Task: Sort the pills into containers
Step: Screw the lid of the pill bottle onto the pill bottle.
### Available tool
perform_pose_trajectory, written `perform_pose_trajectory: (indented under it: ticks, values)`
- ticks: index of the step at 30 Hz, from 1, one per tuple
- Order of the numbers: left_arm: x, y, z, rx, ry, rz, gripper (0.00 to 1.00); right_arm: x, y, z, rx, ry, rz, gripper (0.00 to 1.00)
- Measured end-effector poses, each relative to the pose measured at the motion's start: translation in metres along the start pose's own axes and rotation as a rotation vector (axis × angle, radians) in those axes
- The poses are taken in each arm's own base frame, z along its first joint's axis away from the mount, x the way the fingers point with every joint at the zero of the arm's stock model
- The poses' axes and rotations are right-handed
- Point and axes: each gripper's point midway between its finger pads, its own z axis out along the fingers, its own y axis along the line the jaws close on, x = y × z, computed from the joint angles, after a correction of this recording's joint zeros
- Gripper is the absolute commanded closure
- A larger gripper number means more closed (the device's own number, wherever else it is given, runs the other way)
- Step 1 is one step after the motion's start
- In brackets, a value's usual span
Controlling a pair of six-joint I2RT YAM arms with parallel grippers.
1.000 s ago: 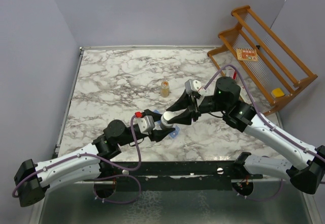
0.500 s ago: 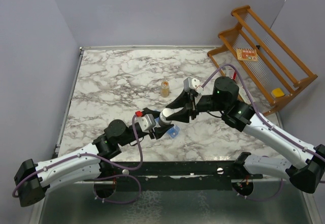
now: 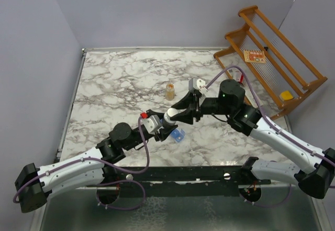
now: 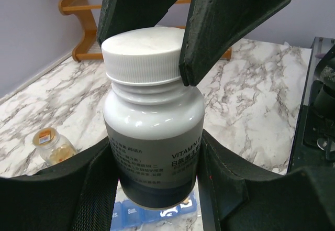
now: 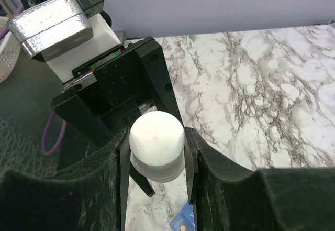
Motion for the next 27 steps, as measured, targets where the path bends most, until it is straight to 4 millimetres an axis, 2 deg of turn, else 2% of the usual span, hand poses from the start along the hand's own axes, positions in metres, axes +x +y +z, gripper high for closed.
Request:
perform_pose_trajectory:
  ticks: [10, 24, 25, 27]
  values:
    - [0.008, 0.011, 0.004, -0.052, 0.026, 0.02, 1.0, 0.007, -0.008, 0.007, 0.042, 0.017, 0.019, 0.99]
    - [-0.003, 0.025, 0.006, -0.124, -0.02, 0.042, 1.0, -0.003, -0.017, 0.016, 0.139, -0.007, 0.0, 0.99]
    - [-0.004, 0.027, 0.006, -0.133, -0.025, 0.043, 1.0, -0.003, -0.019, 0.017, 0.153, -0.009, 0.001, 0.99]
    - [-0.006, 0.029, 0.005, -0.146, -0.032, 0.046, 1.0, -0.005, -0.021, 0.019, 0.176, -0.016, -0.001, 0.91]
